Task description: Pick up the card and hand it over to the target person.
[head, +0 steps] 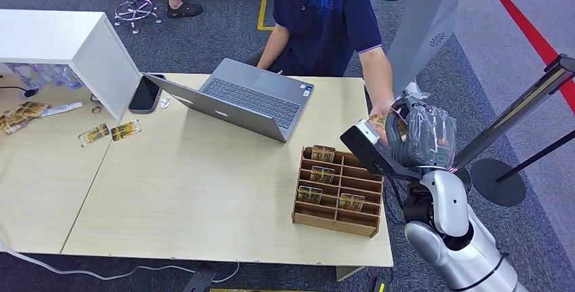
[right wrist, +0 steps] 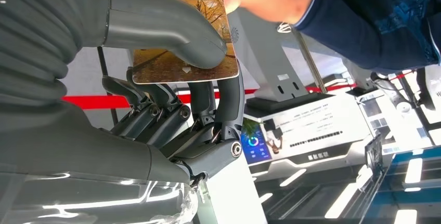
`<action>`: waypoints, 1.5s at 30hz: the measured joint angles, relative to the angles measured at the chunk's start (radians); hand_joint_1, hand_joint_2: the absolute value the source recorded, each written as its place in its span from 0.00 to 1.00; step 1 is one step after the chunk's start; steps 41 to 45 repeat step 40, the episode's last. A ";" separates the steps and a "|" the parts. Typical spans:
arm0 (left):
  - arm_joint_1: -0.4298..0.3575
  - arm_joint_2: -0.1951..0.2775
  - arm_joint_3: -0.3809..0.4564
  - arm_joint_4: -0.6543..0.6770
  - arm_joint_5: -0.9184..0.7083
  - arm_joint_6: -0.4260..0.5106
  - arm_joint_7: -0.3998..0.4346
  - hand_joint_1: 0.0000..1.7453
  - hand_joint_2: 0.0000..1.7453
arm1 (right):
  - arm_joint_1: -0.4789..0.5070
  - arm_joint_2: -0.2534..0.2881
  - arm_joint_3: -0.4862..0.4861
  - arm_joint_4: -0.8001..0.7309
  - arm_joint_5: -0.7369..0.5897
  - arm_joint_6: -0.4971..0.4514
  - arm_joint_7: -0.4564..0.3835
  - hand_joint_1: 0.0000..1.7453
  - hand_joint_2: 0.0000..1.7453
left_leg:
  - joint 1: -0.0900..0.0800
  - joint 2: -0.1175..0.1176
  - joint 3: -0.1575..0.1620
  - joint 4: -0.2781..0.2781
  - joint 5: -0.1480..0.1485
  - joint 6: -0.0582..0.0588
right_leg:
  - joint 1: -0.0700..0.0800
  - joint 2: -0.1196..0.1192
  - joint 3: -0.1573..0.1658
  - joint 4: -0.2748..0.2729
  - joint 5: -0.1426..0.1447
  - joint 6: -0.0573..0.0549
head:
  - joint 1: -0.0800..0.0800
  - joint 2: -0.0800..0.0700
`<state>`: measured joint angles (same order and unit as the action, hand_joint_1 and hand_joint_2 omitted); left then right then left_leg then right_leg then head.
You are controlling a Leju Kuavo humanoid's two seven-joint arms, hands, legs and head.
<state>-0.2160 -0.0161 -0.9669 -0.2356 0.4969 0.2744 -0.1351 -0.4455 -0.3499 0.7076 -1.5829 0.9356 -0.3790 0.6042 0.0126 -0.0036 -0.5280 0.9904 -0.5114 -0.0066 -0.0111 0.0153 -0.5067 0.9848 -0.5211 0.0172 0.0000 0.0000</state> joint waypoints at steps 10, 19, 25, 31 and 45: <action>0.000 0.002 0.000 0.003 0.000 -0.002 0.002 0.00 0.00 | -0.006 0.010 0.014 0.044 -0.037 -0.019 -0.010 0.97 1.00 | 0.000 0.000 0.000 0.000 -0.001 0.000 | 0.000 0.000 0.000 0.000 -0.001 0.000 | 0.000 0.000; 0.001 0.003 0.001 0.002 0.001 0.000 0.001 0.00 0.00 | 0.000 0.008 0.018 0.048 -0.045 -0.019 -0.009 0.18 1.00 | 0.000 0.000 0.000 0.000 0.000 0.000 | 0.000 0.000 0.000 0.001 -0.001 0.000 | 0.000 0.000; 0.003 0.005 0.001 0.002 0.001 -0.001 0.001 0.00 0.00 | 0.004 0.002 0.024 0.039 -0.050 -0.008 -0.005 0.00 1.00 | 0.000 0.000 0.000 0.000 0.000 0.000 | 0.000 0.000 0.000 0.001 -0.001 0.000 | 0.000 0.000; 0.007 0.006 0.008 0.001 0.007 0.005 -0.003 0.00 0.00 | 0.021 -0.007 0.017 0.000 -0.048 -0.019 0.002 0.00 1.00 | 0.000 -0.001 -0.001 0.001 -0.001 0.000 | 0.000 -0.001 0.000 0.001 -0.001 0.000 | 0.000 0.000; 0.029 0.010 0.030 -0.001 0.027 0.023 -0.017 0.00 0.00 | 0.116 0.024 0.003 -0.113 0.006 -0.126 -0.017 0.00 1.00 | 0.000 -0.001 0.000 0.001 -0.001 0.000 | 0.000 -0.001 0.000 0.001 -0.002 0.000 | 0.000 0.000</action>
